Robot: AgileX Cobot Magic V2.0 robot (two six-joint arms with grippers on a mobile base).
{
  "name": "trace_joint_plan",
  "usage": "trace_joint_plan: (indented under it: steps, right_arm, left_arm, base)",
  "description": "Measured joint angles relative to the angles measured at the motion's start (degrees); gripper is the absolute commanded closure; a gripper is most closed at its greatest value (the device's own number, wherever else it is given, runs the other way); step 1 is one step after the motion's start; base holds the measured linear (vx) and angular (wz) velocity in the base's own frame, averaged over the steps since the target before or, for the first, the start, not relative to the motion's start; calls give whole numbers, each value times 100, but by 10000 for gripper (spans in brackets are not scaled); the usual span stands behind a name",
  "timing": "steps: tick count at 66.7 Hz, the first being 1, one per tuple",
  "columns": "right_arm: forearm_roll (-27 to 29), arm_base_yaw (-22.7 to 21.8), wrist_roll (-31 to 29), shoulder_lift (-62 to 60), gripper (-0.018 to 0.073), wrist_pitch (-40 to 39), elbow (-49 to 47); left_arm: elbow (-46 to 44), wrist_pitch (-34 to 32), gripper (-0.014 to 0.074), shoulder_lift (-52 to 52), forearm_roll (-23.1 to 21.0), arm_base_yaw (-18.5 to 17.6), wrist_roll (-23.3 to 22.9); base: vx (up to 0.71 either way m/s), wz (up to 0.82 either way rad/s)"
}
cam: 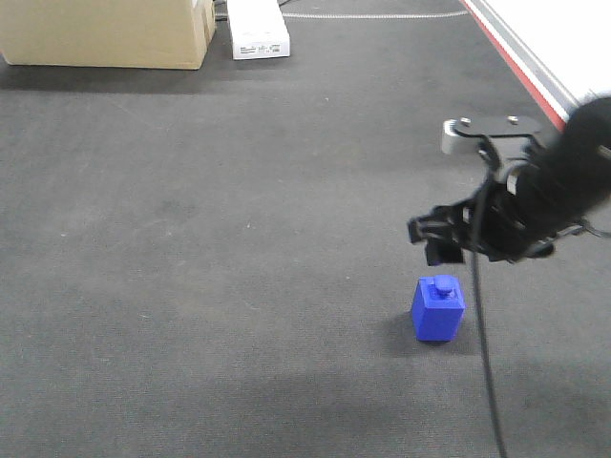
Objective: Pour parts from conveyor to right shelf
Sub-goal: 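Lower the right gripper over the blue block and close on it, then lift the blue block off the conveyor with the right gripper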
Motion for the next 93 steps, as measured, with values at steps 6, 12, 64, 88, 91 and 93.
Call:
trace_joint_plan:
  steps: [6, 12, 64, 88, 91, 93]
  right_arm:
    - [0, 0, 99, 420, 57, 282, -356]
    - [0, 0, 168, 795, 57, 544, -660]
    - [-72, -63, 429, 2267, 337, 1047, -1086]
    - [-665, -132, 364, 1407, 568, 722, -968]
    - [-767, -132, 358, 1164, 568, 625, -845]
    - [-807, -132, 335, 987, 568, 519, -737]
  left_arm:
    - [0, 0, 603, 0, 0, 0, 0]
    - [0, 0, 603, 0, 0, 0, 0]
    - [0, 0, 603, 0, 0, 0, 0]
    - [0, 0, 603, 0, 0, 0, 0]
    - [0, 0, 603, 0, 0, 0, 0]
    - [0, 0, 603, 0, 0, 0, 0]
  base:
    - [0, 0]
    - [0, 0]
    - [0, 0]
    - [0, 0]
    - [0, 0]
    - [0, 0]
